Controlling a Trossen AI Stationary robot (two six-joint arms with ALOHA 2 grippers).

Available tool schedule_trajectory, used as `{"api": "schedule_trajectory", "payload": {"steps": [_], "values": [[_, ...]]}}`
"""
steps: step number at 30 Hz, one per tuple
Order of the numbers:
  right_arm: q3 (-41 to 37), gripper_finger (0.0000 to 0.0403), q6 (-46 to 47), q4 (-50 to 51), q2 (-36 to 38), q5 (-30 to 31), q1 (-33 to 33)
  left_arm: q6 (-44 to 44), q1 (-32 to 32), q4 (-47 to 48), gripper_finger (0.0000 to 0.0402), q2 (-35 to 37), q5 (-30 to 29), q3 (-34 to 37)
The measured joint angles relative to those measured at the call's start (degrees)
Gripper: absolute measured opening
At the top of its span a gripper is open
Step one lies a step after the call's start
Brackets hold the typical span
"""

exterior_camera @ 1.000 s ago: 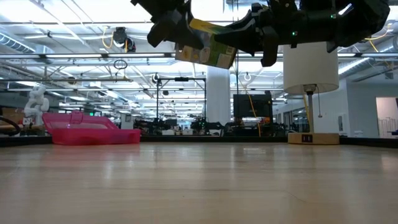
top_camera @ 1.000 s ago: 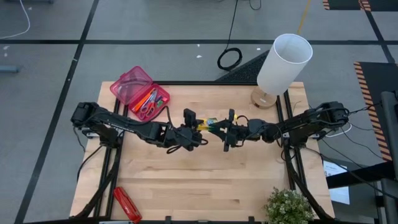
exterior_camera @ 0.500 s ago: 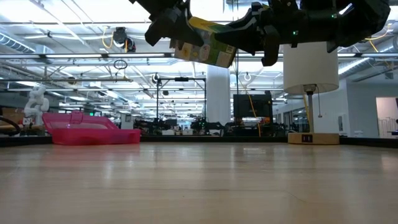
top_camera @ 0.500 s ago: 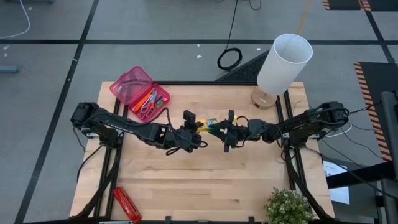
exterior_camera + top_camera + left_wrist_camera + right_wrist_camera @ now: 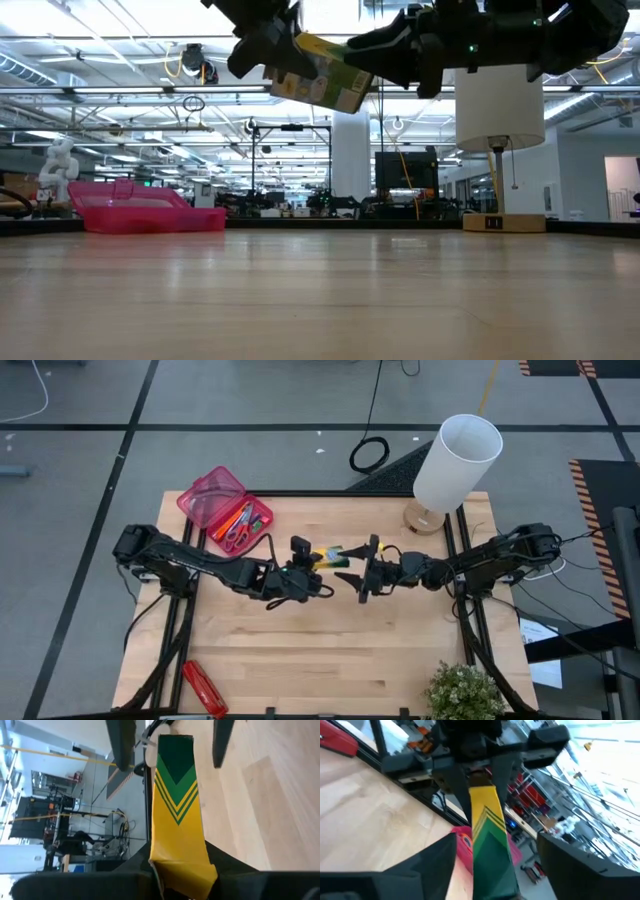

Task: Pack school essentials
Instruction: Put the crayon box into the pink supply box

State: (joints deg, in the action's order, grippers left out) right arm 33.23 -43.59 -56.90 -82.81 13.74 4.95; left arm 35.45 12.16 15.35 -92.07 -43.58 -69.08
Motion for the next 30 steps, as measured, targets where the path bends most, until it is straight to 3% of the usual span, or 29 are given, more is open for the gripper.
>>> {"api": "schedule_trajectory", "payload": {"steps": [6,15,30], "values": [[0.0,0.0303,1.6,0.1,0.0,6.1,0.0,-4.5,-0.2,5.0,0.0078,1.3,-1.7,0.0],[0.0,0.0320,5.9,0.2,0.0,5.8,0.0,-10.9,-1.7,11.1,0.0078,3.0,-6.1,0.0],[0.0,0.0320,8.0,3.2,0.0,5.9,0.0,-33.7,-7.5,35.9,0.0078,6.2,-10.6,1.9]]}}
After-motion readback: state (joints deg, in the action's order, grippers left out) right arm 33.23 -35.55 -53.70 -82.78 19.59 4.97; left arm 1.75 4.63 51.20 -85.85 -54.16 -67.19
